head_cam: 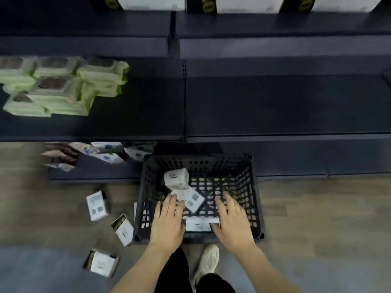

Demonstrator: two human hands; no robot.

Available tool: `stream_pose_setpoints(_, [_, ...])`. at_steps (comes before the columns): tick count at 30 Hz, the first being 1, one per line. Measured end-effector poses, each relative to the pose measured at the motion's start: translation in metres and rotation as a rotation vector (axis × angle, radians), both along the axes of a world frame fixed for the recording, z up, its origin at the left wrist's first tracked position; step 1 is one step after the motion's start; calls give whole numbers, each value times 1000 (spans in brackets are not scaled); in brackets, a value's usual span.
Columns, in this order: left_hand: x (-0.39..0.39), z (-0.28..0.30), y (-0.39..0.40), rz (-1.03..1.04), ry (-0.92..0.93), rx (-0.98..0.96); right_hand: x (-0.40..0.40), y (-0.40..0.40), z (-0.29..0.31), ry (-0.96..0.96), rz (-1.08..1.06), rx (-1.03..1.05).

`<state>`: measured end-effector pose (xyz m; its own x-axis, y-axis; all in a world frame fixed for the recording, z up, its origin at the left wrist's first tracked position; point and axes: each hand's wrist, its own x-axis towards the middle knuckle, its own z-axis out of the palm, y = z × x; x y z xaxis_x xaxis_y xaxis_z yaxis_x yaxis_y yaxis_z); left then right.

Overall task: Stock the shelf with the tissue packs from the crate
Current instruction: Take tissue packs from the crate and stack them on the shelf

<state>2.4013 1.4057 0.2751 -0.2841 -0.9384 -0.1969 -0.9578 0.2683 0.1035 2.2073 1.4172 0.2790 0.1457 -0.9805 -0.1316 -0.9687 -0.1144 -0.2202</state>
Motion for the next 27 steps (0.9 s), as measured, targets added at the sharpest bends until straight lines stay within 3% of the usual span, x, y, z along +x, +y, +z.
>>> stream_pose_setpoints(16, [22, -213, -29, 10, -98, 199, 25, -26, -210, 127, -68, 342])
stream_pose_setpoints(23, [33, -289, -67, -237, -205, 142, 38, -51, -286, 152, -56, 364])
stream_pose_setpoints(27, [17, -313, -89, -501, -392, 13, 37, -67, -303, 158, -51, 344])
